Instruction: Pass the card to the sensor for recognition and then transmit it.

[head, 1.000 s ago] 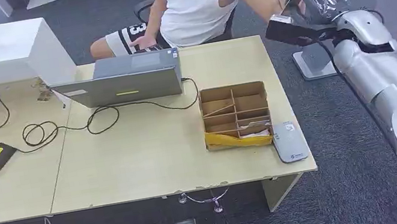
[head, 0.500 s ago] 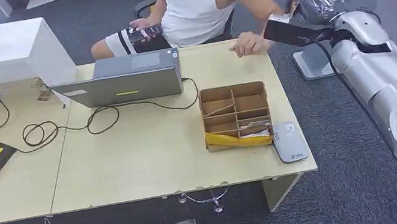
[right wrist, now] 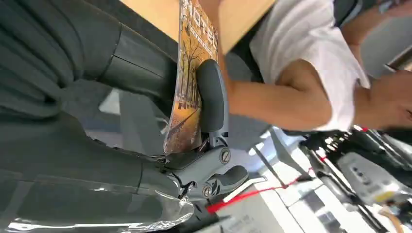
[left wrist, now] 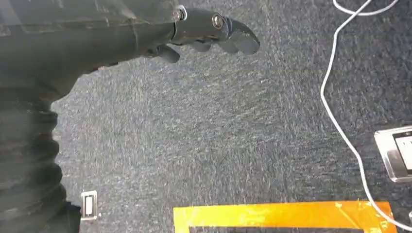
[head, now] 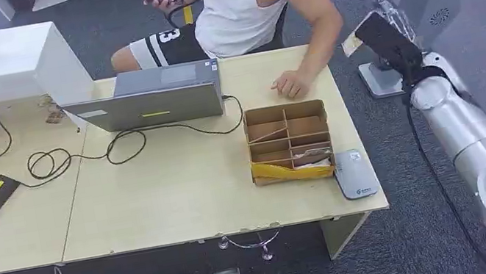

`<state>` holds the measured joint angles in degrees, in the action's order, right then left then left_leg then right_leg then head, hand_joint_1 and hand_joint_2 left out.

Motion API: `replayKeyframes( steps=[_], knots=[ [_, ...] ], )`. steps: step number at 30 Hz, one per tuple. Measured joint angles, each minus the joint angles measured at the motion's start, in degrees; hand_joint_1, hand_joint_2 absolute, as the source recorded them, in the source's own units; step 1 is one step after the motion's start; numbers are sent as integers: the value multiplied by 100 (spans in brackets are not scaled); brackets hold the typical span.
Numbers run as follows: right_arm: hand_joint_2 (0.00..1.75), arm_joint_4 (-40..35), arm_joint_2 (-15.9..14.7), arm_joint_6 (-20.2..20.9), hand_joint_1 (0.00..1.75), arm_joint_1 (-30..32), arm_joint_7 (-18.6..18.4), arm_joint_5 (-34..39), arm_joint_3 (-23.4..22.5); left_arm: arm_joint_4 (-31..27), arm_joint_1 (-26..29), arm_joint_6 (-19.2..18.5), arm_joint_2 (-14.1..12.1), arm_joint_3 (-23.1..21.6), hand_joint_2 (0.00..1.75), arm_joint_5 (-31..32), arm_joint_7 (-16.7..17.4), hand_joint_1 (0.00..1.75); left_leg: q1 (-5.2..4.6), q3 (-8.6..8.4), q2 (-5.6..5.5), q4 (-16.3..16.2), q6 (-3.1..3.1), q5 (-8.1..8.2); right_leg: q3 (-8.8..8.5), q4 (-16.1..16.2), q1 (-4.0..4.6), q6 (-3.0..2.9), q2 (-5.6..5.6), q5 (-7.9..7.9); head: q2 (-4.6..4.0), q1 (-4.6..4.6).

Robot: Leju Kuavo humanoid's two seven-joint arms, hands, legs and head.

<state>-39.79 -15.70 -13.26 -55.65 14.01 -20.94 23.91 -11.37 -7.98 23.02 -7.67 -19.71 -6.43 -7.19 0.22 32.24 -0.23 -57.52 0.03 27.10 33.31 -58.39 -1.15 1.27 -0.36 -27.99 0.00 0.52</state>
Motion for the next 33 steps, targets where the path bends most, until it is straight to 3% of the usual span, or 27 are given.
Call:
replayKeyframes(
  steps=[6,12,33],
  knots=[
    [175,-1230,-253,232,175,1294,-347,-241,-594,0,12,-11,-4,0,175,13,0,0,3,3,0,1,-3,6,2,2,3,0,3,0,2,0],
    [175,-2141,-343,441,175,2105,-529,-551,-935,0,8,-42,-4,0,175,33,2,0,6,3,5,1,-5,7,2,2,7,-1,6,-1,0,0],
    [175,-2795,-240,826,175,3050,-605,-1406,-837,0,-72,-96,-4,-89,175,120,52,0,7,4,5,2,-7,8,3,2,8,-3,8,-2,2,0]
  ],
)
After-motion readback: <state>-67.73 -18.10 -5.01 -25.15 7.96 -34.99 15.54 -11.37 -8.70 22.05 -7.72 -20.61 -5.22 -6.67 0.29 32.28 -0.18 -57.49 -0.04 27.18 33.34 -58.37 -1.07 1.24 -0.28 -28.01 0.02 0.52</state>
